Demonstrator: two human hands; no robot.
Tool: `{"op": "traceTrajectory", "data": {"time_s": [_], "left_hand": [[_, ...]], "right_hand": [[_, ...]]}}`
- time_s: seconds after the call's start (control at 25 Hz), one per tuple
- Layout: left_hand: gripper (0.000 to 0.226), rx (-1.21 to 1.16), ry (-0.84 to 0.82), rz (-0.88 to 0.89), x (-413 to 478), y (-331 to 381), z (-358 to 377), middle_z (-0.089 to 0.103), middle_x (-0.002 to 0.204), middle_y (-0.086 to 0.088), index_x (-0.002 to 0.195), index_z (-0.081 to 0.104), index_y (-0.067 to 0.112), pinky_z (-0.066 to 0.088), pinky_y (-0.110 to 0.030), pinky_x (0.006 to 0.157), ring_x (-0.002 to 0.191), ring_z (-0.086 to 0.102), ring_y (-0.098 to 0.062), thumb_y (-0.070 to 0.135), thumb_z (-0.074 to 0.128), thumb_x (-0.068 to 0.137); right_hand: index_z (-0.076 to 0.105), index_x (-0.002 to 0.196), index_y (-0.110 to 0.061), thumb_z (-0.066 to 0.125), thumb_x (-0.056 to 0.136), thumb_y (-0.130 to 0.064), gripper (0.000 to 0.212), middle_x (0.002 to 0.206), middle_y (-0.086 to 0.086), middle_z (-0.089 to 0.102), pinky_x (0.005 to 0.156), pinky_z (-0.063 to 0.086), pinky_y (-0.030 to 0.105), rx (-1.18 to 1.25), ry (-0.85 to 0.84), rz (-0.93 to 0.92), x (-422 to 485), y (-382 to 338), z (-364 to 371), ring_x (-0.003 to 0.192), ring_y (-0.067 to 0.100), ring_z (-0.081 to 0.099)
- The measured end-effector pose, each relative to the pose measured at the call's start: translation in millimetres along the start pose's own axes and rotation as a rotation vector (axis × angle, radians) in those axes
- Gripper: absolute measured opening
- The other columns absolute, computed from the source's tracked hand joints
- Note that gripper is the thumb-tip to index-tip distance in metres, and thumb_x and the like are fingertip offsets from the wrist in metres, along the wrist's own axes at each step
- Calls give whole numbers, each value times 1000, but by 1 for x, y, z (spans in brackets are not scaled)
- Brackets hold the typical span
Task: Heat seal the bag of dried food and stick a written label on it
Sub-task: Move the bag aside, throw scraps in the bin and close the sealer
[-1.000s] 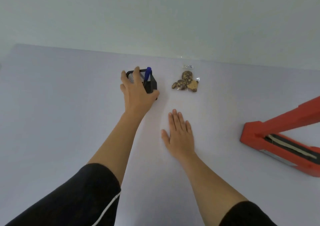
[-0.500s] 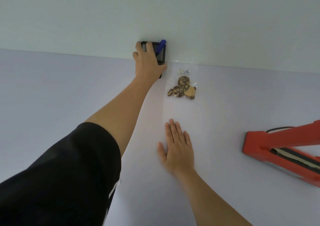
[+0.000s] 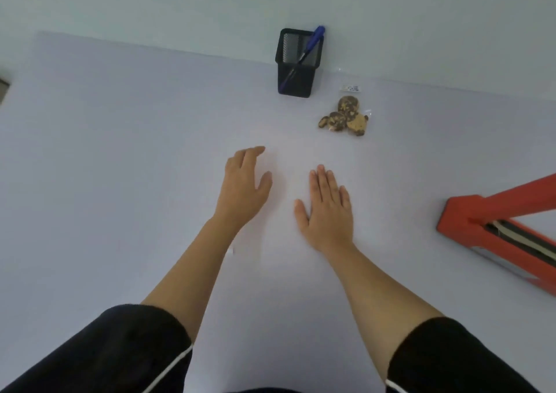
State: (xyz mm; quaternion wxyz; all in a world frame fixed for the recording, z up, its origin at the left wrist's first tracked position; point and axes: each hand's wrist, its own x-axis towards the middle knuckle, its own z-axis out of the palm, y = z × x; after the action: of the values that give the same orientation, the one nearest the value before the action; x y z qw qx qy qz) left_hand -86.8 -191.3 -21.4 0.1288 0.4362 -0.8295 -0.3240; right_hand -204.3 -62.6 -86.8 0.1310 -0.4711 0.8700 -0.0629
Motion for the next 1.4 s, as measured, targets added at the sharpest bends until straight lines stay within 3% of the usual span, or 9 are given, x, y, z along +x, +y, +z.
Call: {"op": "traceTrajectory", "data": {"time_s": [0.12, 0.2, 0.36, 0.64, 0.76, 1.0, 1.16, 1.24, 1.4], "left_hand": [[39, 87, -4, -134, -74, -41, -10, 53, 125, -10, 125, 55, 9, 39, -34, 98, 116, 45, -30, 7, 54, 86], [37, 153, -28, -184, -109, -59, -15, 55, 120, -8, 120, 60, 12, 44, -40, 93, 112, 47, -30, 15, 54, 83], [33, 124, -11, -309, -135, -73, -13, 55, 117, -9, 117, 63, 10, 40, -30, 93, 106, 50, -30, 13, 65, 84], [14, 21, 76, -468, -137, -65, -11, 59, 91, -7, 97, 63, 5, 44, -31, 77, 84, 55, -24, 15, 59, 88], [14, -54, 113, -518, -157, -67, -21, 67, 90, -6, 93, 69, 9, 46, -29, 76, 86, 60, -22, 18, 60, 87], [22, -235, 260, -669, -241, -110, -69, 69, 84, -4, 98, 69, 9, 42, -21, 66, 83, 65, -21, 22, 52, 94], [22, -299, 398, -737, -322, -158, -105, 69, 91, -7, 112, 60, 10, 34, -11, 54, 80, 60, -17, 18, 49, 94], [18, -298, 454, -746, -376, -184, -129, 68, 85, -5, 103, 62, 11, 34, -10, 54, 76, 59, -16, 23, 52, 94], [21, -350, 549, -833, -477, -247, -166, 68, 78, -1, 86, 64, 18, 42, -22, 69, 78, 61, -16, 38, 58, 90]], "right_hand": [[16, 148, -12, 21, 90, -49, 69, 158, 4, 13, 116, 14, 41, 2, 16, -5, 0, -1, 1, 146, 19, 10], [13, 149, -12, 22, 90, -48, 69, 159, 4, 10, 117, 11, 42, 4, 0, -11, 1, 0, 1, 146, 19, 7], [11, 149, -12, 24, 91, -46, 69, 159, 5, 9, 117, 10, 42, -1, 2, -21, 1, -4, 0, 147, 20, 6], [3, 149, -8, 24, 97, -42, 65, 159, 8, 0, 118, 5, 43, -85, -58, -23, 2, -11, -3, 147, 23, -1], [2, 148, -4, 22, 99, -38, 63, 159, 11, -3, 119, 3, 43, -160, -100, -59, -10, -29, -11, 147, 24, -3], [11, 148, -4, 29, 99, -38, 62, 159, 11, 8, 119, 7, 37, 118, -223, -269, -114, -137, 13, 146, 22, 8], [27, 143, -4, 31, 97, -39, 58, 152, 13, 30, 115, 20, 37, 265, -185, -369, -204, -223, 52, 140, 26, 27], [37, 138, -4, 30, 93, -39, 57, 143, 13, 42, 111, 29, 38, 345, -155, -390, -255, -268, 71, 132, 28, 38], [50, 125, -4, 34, 93, -30, 45, 124, 12, 57, 101, 40, 36, 456, -153, -611, -344, -347, 108, 114, 27, 52]]}}
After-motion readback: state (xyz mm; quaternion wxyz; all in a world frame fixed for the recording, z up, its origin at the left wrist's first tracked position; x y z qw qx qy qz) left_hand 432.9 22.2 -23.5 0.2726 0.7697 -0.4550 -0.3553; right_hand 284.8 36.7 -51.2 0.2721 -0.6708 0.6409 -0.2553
